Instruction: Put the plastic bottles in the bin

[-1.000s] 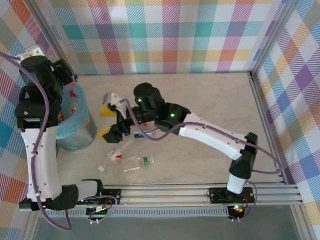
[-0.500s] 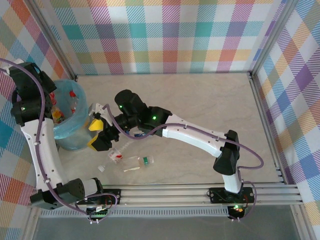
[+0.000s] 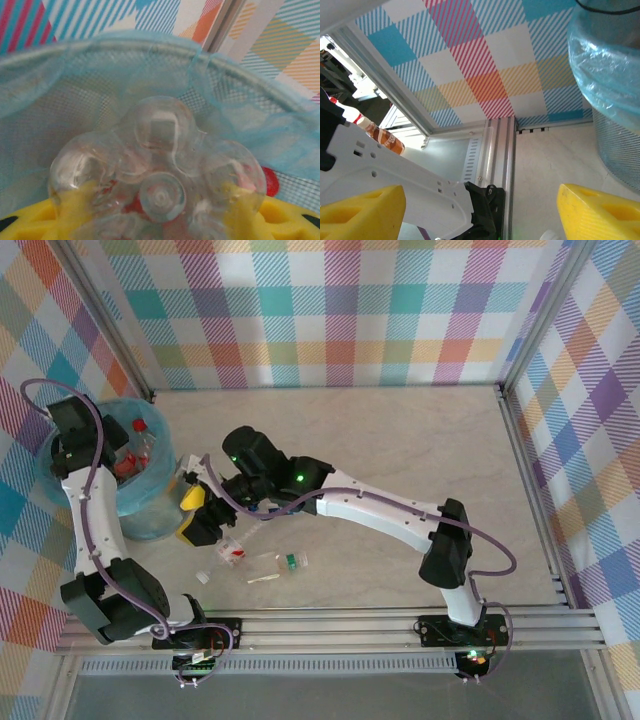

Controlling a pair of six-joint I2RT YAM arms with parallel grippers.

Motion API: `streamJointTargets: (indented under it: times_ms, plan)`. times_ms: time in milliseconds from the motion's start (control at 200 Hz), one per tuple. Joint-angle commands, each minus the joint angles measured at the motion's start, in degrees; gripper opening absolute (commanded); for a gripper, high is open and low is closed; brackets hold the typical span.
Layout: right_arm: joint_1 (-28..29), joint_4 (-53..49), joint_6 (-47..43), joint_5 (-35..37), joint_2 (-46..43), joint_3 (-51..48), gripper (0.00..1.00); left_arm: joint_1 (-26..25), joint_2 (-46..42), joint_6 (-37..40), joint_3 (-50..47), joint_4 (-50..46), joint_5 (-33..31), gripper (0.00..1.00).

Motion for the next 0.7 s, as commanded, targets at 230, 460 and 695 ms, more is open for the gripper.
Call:
streamJointTargets:
  times_ms: [230,460,695]
  plan:
    - [0.8,-1.6,0.8,-0.9,1.4,3.4,0.79,1.0,6.5,0.0,0.3,-2.9,-1.2,0.56]
    - [1.2,-2.5,1.4,-0.9,1.9,4.3,0.78,1.1,9.4,-0.2,-0.1,-3.1,0.9,0.56]
    - [1.7,-3.8,0.9,-0.6,1.0,4.6,0.78,0.9,7.9,-1.1,2.2,-5.1,2.9,0.71]
